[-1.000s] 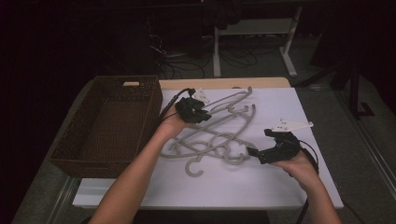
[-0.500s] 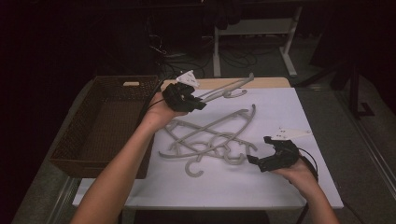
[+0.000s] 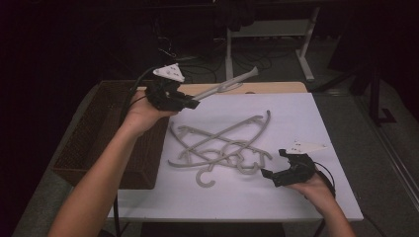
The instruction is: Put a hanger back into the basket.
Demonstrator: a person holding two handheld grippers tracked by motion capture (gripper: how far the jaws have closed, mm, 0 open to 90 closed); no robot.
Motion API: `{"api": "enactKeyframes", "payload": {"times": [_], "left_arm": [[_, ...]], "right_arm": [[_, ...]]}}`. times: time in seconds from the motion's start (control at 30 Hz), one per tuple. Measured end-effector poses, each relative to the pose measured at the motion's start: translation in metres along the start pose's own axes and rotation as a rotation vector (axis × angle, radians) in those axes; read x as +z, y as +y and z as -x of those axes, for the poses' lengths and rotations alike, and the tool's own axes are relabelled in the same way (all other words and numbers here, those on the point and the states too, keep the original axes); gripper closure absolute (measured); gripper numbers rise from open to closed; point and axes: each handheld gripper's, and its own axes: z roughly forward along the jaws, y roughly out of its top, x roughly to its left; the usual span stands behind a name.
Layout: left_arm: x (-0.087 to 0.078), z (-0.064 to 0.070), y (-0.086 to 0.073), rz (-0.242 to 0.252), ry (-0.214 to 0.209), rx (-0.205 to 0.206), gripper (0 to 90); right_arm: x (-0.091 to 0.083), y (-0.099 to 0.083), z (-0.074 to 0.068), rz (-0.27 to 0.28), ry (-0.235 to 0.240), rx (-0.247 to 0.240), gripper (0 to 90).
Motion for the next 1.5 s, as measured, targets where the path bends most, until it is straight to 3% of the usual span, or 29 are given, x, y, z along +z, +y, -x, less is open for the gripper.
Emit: {"api": "enactKeyframes", "payload": {"times": [0.33, 1.0, 1.2, 1.5], "left_arm": [[-0.054, -0.018, -0.042, 0.021, 0.063, -0.066, 81.4], [-0.133, -0.034, -0.121, 0.014, 0.189, -0.181, 81.4], [-0.147, -0.038, -0.146, -0.016, 0.222, -0.226, 81.4], [-0.151, -0.045, -0.178, -0.063, 0.24, -0.29, 81.4]], "right_arm": [[0.001, 0.0, 0.002, -0.003, -0.009, 0.009, 0.0], [-0.002, 0.0, 0.007, 0.012, -0.027, 0.024, 0.0], [-0.001, 0.0, 0.007, 0.011, -0.029, 0.023, 0.0], [0.0, 0.0, 0.006, 0.005, -0.03, 0.022, 0.0]]}}
